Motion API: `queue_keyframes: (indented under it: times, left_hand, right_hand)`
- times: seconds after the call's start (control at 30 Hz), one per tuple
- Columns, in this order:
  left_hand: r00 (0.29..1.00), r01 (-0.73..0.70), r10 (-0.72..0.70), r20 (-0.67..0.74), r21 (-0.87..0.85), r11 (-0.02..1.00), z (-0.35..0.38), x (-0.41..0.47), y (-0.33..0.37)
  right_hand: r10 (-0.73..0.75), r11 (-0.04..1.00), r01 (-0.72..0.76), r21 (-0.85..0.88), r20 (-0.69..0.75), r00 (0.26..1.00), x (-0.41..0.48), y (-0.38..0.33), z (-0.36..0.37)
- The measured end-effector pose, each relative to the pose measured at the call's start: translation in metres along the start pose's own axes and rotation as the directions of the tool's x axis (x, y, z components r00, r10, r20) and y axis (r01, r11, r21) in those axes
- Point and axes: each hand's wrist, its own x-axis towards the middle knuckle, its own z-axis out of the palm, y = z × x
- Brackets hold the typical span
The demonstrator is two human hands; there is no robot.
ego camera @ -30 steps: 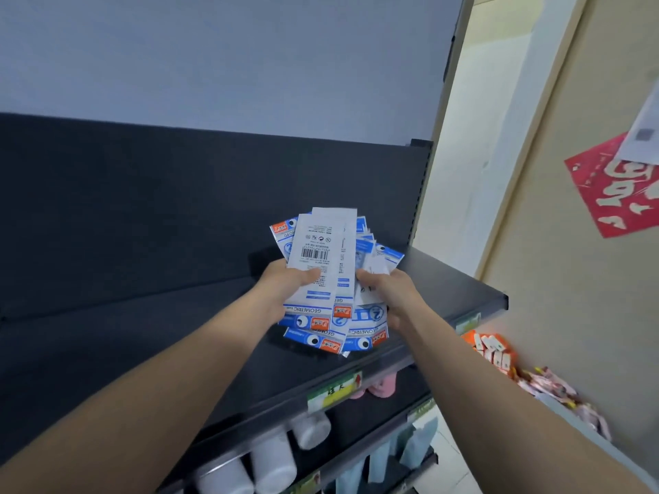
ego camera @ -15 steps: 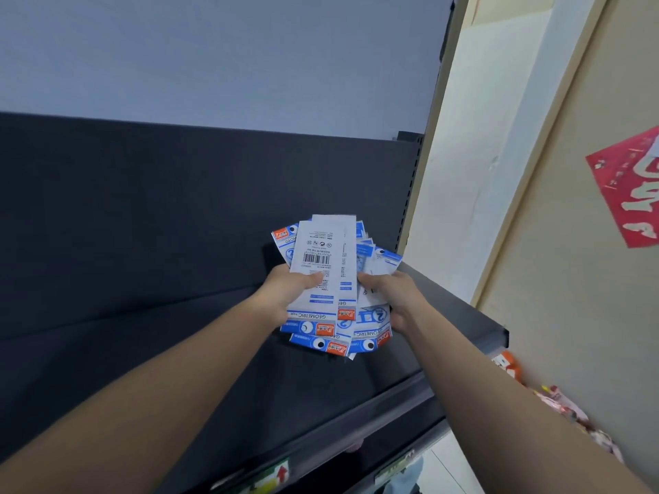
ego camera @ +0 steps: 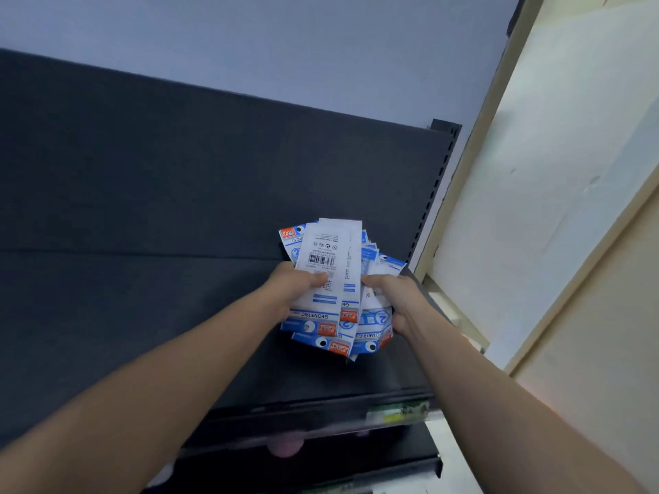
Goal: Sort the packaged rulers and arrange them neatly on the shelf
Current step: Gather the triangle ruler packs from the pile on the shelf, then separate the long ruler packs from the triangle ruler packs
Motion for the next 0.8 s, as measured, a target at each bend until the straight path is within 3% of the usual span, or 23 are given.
queue_keyframes:
  times: [0.17, 0.27, 0.33, 0.4, 0.47, 0.6, 0.7, 0.8]
  left_hand:
    - [0.997, -0.045, 0.051, -0.060, 0.103, 0.994, 0.014, -0.005, -0.011]
    - [0.984, -0.119, 0.162, -0.079, 0.387, 0.914, 0.015, -0.009, -0.014]
    - [0.979, -0.107, 0.191, -0.068, 0.625, 0.774, 0.013, -0.011, -0.015]
    - [0.979, -0.011, 0.176, -0.099, 0.844, 0.536, 0.011, -0.015, -0.016]
    - [0.976, 0.071, 0.168, -0.136, 0.935, 0.346, 0.010, -0.017, -0.019]
    - [0.981, 0.045, 0.165, -0.102, 0.947, 0.319, 0.002, -0.025, -0.020]
    - [0.962, 0.050, 0.243, -0.124, 0.955, 0.292, -0.018, -0.041, -0.013]
    - [0.937, 0.124, 0.290, -0.198, 0.960, 0.253, -0.049, -0.064, -0.008]
  right_hand:
    - [0.028, 0.993, -0.025, -0.113, 0.020, 0.999, 0.010, 0.002, -0.015]
    - [-0.007, 0.970, 0.011, -0.245, 0.017, 1.000, 0.016, 0.005, -0.017]
    - [-0.048, 0.932, 0.046, -0.360, 0.005, 0.999, 0.019, 0.010, -0.020]
    - [-0.079, 0.862, 0.063, -0.502, -0.010, 0.997, 0.019, 0.013, -0.022]
    - [-0.084, 0.762, 0.040, -0.647, -0.038, 0.996, 0.019, 0.012, -0.022]
    - [-0.262, 0.420, 0.061, -0.906, -0.057, 0.963, 0.006, 0.003, -0.010]
    - [-0.426, 0.337, 0.269, -0.902, 0.109, 0.898, -0.001, -0.003, 0.010]
    - [-0.427, 0.249, 0.473, -0.845, 0.343, 0.837, -0.011, -0.004, 0.039]
